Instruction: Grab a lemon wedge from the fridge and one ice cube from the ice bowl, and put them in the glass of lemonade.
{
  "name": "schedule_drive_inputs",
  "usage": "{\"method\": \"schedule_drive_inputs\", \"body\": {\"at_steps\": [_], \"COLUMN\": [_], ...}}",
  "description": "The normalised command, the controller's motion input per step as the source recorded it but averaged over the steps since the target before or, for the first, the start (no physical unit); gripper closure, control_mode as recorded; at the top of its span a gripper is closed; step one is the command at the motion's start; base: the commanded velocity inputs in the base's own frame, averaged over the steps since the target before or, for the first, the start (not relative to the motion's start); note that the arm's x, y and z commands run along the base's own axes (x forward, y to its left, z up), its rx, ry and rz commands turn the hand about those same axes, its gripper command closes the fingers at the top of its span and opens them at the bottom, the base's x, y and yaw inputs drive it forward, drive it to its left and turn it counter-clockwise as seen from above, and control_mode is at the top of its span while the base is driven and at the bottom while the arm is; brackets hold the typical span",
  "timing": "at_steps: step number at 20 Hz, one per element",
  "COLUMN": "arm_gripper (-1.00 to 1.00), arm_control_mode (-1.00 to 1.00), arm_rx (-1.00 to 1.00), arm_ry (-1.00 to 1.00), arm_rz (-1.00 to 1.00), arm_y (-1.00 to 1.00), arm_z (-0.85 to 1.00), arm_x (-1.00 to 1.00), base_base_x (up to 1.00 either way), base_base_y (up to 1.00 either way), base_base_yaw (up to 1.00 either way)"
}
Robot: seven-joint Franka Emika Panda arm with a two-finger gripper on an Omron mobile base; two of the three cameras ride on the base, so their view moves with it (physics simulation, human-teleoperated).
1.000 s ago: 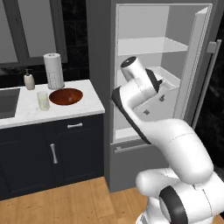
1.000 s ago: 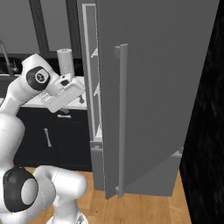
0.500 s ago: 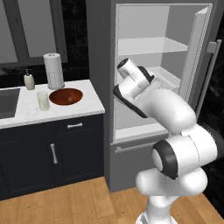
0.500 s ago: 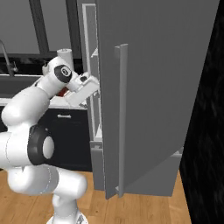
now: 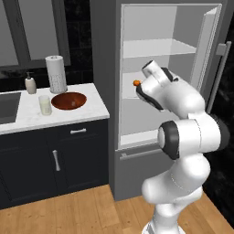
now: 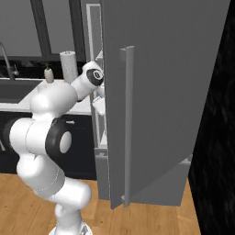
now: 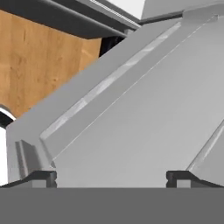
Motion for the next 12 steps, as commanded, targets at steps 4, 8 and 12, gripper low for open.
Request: {"method": "schedule_drive_inputs", "body": {"at_steps": [4, 8, 12], "arm_gripper": [-1.0, -1.0, -1.0], "arm_control_mode": [-1.0, -1.0, -1.0], "arm_rx": [0.0, -0.01, -0.12], "arm_ry": [0.0, 0.0, 0.0], "arm_rz": [-0.16, -0.15, -0.06], "arm_y": [-1.0, -1.0, -0.64], "arm_z": [-0.37, -0.21, -0.04], "arm_x": [-0.99, -0.99, -0.69], "base_base_x": [0.0, 0.0, 0.0], "base_base_y": [0.0, 0.0, 0.0], "base_base_yaw": [0.0, 0.0, 0.0]}}
